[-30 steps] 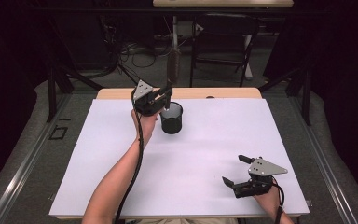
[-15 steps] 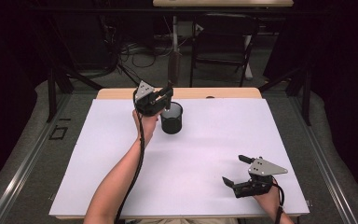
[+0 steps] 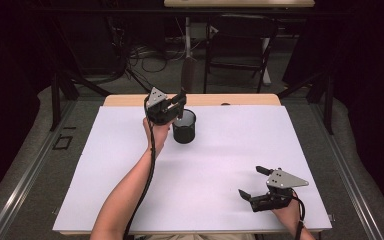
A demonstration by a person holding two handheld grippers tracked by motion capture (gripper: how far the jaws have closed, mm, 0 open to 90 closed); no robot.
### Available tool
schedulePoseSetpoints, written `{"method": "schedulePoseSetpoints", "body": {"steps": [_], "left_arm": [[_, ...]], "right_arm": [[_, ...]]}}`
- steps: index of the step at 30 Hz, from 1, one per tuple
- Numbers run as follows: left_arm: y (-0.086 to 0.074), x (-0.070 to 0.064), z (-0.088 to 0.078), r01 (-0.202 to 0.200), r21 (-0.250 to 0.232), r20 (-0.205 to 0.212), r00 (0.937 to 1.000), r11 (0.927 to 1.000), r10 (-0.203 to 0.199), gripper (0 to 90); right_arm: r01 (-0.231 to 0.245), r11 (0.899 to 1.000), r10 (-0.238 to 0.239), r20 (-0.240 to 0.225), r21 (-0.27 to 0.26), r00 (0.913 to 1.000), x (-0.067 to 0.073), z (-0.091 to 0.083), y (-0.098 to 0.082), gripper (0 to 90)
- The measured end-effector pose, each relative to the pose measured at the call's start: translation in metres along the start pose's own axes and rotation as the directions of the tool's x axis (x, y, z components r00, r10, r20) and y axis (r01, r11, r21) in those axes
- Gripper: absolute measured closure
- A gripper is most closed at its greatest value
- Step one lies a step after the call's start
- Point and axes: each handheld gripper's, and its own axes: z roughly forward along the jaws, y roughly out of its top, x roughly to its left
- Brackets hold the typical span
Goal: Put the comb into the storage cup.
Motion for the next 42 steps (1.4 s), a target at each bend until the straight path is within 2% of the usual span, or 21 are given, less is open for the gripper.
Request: {"method": "schedulePoseSetpoints", "body": {"steps": [13,26,37,42], "left_arm": [[-0.005,-0.001,0.003,-0.023,0.037,0.008,0.9997,0.9991,0.022,72.6],[-0.008,-0.001,0.007,-0.025,0.065,0.018,0.9996,0.9976,0.024,72.6],[-0.014,0.0,0.009,-0.055,0.11,0.028,0.9982,0.9925,0.052,72.6],[-0.017,0.001,0.01,-0.048,0.121,0.031,0.9985,0.9915,0.045,72.5]], "right_arm": [[0.003,1.0,-0.003,0.0,0.002,1.0,0.0,0.0,0.0,1.6],[0.005,1.0,-0.005,0.001,0.002,1.0,0.0,-0.001,0.0,1.7],[0.004,1.0,-0.004,0.003,0.003,1.0,-0.001,-0.001,0.0,1.7],[0.003,1.0,-0.003,0.003,0.004,1.0,-0.001,0.0,0.0,1.7]]}}
